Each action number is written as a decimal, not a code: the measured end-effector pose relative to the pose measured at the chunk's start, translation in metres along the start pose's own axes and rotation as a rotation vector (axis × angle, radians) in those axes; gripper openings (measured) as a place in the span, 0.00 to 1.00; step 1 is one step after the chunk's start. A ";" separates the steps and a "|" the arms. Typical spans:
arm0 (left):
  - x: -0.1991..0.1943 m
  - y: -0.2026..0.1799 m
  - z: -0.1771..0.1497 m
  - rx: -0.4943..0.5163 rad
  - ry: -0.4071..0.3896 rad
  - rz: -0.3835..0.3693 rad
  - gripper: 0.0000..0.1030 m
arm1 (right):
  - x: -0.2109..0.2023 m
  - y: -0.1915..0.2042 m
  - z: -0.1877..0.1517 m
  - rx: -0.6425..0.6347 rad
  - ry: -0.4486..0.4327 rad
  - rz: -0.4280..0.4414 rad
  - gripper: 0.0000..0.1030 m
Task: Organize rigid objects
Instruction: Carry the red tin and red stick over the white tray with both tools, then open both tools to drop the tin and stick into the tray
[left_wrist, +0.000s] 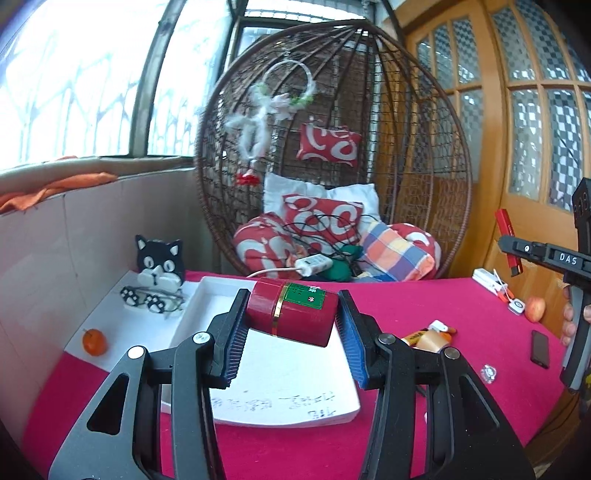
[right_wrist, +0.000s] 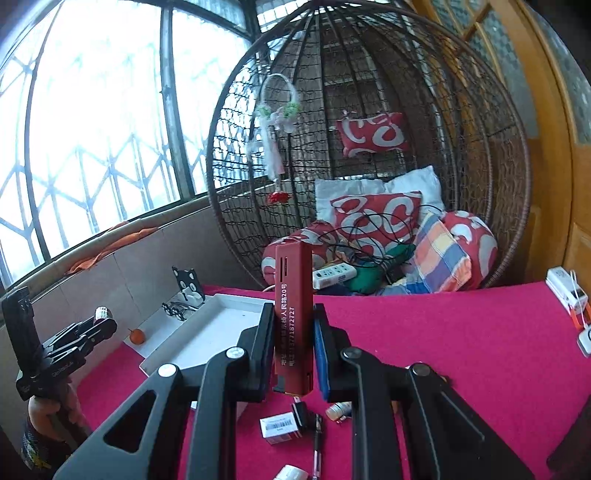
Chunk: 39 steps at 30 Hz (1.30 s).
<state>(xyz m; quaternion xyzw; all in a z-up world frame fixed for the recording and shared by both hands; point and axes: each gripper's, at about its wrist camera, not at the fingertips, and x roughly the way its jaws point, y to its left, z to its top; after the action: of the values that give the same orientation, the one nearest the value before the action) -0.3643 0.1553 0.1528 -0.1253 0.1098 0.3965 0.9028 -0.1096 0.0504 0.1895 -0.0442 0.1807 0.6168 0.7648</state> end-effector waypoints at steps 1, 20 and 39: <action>0.000 0.005 0.000 -0.009 0.002 0.005 0.45 | 0.003 0.005 0.003 -0.010 0.002 0.008 0.17; 0.104 0.060 0.020 -0.041 0.233 0.046 0.45 | 0.147 0.075 -0.017 -0.072 0.260 0.143 0.17; 0.209 0.087 -0.029 -0.147 0.475 0.126 0.53 | 0.260 0.089 -0.078 -0.093 0.491 0.087 0.18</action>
<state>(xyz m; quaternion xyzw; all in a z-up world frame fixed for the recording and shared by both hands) -0.2932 0.3469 0.0510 -0.2732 0.2973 0.4182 0.8137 -0.1672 0.2895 0.0445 -0.2201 0.3340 0.6276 0.6679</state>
